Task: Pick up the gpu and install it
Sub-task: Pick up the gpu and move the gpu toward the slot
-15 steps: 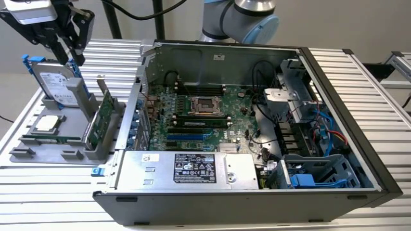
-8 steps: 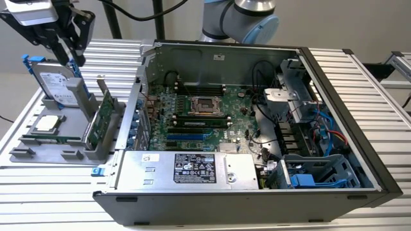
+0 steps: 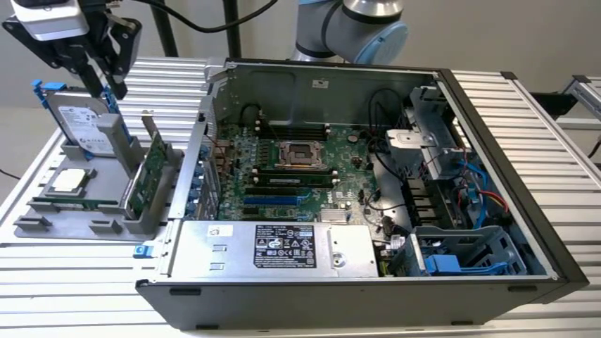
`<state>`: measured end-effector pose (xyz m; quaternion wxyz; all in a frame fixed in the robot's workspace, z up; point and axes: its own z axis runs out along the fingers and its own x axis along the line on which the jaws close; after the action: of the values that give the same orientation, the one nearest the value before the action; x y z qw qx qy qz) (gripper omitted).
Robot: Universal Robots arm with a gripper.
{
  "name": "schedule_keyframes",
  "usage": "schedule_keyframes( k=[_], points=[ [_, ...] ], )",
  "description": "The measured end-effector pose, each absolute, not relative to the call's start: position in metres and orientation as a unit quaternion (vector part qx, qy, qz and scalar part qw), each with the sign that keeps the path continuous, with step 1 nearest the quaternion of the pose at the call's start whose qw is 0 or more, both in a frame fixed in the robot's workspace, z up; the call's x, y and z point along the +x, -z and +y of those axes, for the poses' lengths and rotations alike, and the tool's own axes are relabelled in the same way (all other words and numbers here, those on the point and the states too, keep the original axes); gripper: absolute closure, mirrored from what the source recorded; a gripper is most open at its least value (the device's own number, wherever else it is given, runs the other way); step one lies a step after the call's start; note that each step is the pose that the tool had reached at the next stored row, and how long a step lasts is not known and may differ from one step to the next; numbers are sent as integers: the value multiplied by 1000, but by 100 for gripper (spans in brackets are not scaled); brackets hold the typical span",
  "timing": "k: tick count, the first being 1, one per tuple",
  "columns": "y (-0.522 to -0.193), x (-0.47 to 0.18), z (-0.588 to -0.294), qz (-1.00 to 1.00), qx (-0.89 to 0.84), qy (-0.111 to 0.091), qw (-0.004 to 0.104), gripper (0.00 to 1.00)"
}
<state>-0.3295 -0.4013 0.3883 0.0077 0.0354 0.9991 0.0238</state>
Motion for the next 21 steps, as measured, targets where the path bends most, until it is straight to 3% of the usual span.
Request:
schedule_keyframes(
  k=[21],
  points=[
    [-385, -329, -405, 999, 35, -24, 8, 0]
  ],
)
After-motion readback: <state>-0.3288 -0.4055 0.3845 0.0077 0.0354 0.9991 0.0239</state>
